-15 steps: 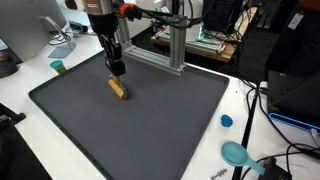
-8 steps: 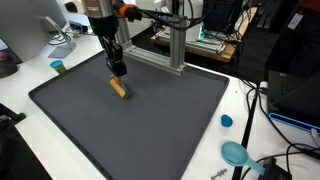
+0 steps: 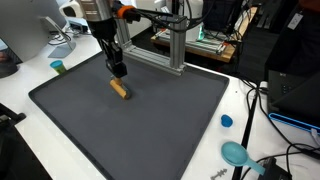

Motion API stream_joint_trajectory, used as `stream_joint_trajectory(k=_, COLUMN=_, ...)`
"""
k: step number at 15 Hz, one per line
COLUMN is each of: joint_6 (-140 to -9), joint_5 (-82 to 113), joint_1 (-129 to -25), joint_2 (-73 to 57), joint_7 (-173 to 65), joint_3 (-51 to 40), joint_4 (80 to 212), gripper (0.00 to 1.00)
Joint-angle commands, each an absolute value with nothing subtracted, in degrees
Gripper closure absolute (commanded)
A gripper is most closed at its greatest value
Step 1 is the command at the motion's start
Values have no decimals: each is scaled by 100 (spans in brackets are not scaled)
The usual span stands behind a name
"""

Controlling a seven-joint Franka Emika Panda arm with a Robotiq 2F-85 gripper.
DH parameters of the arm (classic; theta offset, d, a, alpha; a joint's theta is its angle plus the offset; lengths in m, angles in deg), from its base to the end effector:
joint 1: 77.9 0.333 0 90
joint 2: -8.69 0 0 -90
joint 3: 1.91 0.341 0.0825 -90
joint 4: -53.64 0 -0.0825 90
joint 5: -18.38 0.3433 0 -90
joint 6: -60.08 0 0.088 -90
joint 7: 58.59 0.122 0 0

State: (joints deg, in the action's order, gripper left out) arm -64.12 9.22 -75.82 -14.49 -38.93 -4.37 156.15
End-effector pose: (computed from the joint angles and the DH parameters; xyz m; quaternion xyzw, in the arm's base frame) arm 0.6222 -0.0098 0.3574 0.9891 -0.1267 -0.0005 0.0750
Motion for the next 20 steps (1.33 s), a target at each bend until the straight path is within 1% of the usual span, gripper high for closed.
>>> stream_joint_trajectory(k=1, joint_6=-5978, joint_5=1071, joint_1=-7587, joint_2=-1786, joint_7=-4198, joint_3=-442, joint_4=15560, gripper=79)
stream_joint_trajectory(k=7, joint_6=-5792, joint_5=1182, joint_1=-7659, joint_2=-1954, joint_7=-4625, joint_3=-403, joint_4=15361, gripper=79)
stream_joint_trajectory(k=10, joint_6=-5695, joint_5=1626, joint_1=-7826, joint_2=-1977, joint_7=-4937, joint_3=-305, joint_4=15181, gripper=79)
stream_joint_trajectory(k=11, joint_6=-5990, joint_5=1183, joint_1=-7635, joint_2=-1664, joint_7=-4662, joint_3=-460, joint_4=15232, gripper=54)
stream_joint_trajectory(k=13, joint_6=-5933, joint_5=1344, joint_1=-7720, joint_2=-1695, joint_7=-4800, joint_3=-457, joint_4=15174, gripper=54)
stream_joint_trajectory(k=14, joint_6=-5920, joint_5=1378, joint_1=-7737, joint_2=-1705, joint_7=-4823, joint_3=-456, joint_4=15159, gripper=79)
stream_joint_trajectory(k=20, joint_6=-5749, joint_5=1242, joint_1=-7696, joint_2=-1904, joint_7=-4825, joint_3=-485, joint_4=15111, gripper=79)
